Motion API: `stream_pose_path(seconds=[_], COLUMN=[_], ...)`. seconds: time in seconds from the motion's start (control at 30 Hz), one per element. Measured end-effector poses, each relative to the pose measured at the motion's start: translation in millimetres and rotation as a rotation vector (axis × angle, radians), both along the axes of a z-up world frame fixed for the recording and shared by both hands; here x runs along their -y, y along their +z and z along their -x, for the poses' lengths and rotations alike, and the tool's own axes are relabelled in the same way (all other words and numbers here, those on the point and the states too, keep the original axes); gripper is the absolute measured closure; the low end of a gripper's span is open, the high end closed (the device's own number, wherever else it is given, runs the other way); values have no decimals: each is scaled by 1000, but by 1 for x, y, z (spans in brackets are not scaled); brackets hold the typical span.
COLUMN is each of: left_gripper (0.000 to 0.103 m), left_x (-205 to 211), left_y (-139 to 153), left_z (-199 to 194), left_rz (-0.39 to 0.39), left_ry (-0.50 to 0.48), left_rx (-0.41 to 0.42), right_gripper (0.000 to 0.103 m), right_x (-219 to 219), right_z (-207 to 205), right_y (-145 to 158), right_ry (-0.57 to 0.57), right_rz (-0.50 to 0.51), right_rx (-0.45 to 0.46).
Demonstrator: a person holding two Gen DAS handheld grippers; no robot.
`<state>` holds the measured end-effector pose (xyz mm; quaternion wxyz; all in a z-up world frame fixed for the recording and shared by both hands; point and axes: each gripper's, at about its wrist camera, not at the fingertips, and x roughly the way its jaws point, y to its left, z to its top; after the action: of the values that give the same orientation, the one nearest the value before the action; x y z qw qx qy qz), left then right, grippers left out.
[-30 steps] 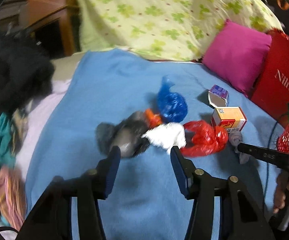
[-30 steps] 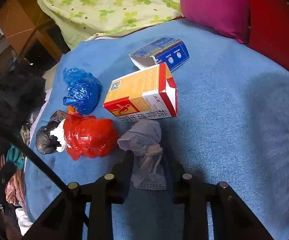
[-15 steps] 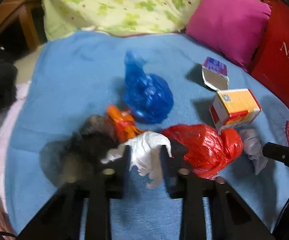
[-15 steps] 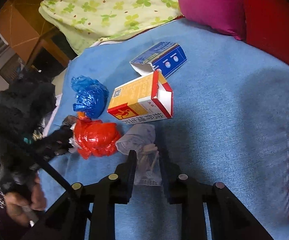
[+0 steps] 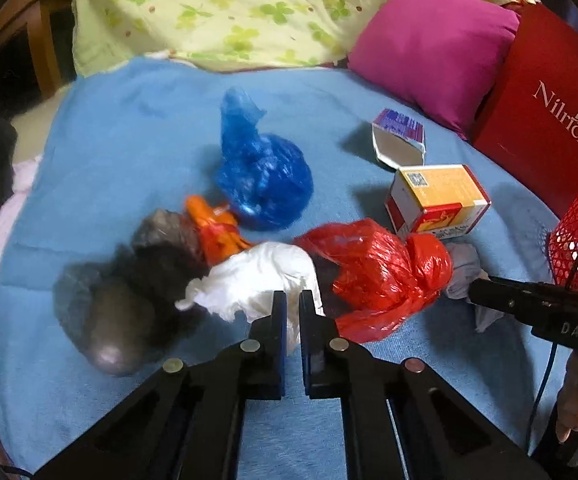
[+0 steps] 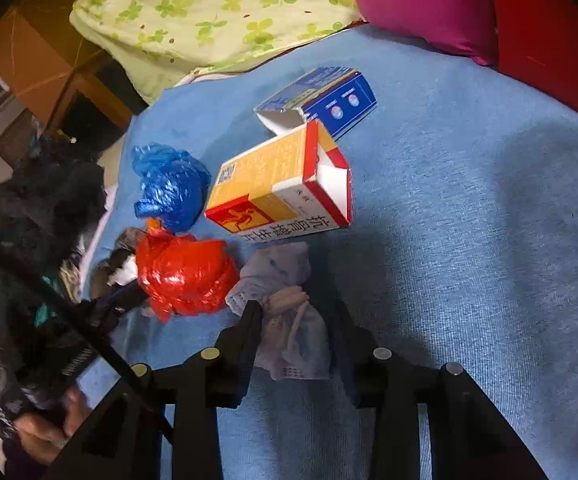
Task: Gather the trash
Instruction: 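Grasp the white tissue with the left tool while the right tool grasps the white cloth bag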
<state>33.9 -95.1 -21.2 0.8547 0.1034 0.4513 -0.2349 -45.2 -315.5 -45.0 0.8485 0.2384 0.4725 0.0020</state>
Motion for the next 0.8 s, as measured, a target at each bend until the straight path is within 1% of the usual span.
stream_pose_path(seconds=[0.03, 0.07, 0.13, 0.17, 0.2, 0.3, 0.33, 0.37, 0.4, 0.47, 0.53, 0.67, 0.8], left_gripper=[91, 85, 47, 43, 43, 44, 58, 68, 74, 77, 83, 85, 85], left_x=[1, 1, 6, 7, 9, 13, 13, 12, 8, -1, -8, -15, -20], left_y=[3, 4, 6, 5, 4, -5, -9, -13, -18, -18, -13, 4, 31], left_z=[0, 0, -1, -3, -5, -14, -17, -21, -26, -27, -25, -10, 16], left_rz=[-21, -35, -69, -79, -85, -78, -72, -67, -50, -1, 11, 22, 62], left_ry=[3, -1, -5, -1, -1, 4, 19, 35, 60, 82, 95, 104, 89], left_rx=[24, 39, 70, 80, 88, 60, 43, 23, -14, -12, -9, 45, 104], right_gripper=[72, 73, 73, 73, 73, 73, 73, 73, 73, 73, 73, 73, 73], right_x=[-3, -5, -8, -8, -8, -2, 0, 1, 2, 6, 9, 8, 7], right_z=[1, 0, 2, 2, 3, 4, 4, 4, 5, 6, 7, 13, 21], right_y=[1, 3, 7, 8, 9, 9, 8, 8, 8, 9, 12, 24, 42], right_ry=[6, 9, 10, 10, 10, 3, 0, -1, -1, -3, -2, 10, 28], right_rz=[19, 37, 61, 61, 58, 44, 41, 39, 39, 34, 23, 13, -2], right_rx=[7, 13, 27, 30, 34, 31, 28, 27, 27, 33, 48, 110, 189])
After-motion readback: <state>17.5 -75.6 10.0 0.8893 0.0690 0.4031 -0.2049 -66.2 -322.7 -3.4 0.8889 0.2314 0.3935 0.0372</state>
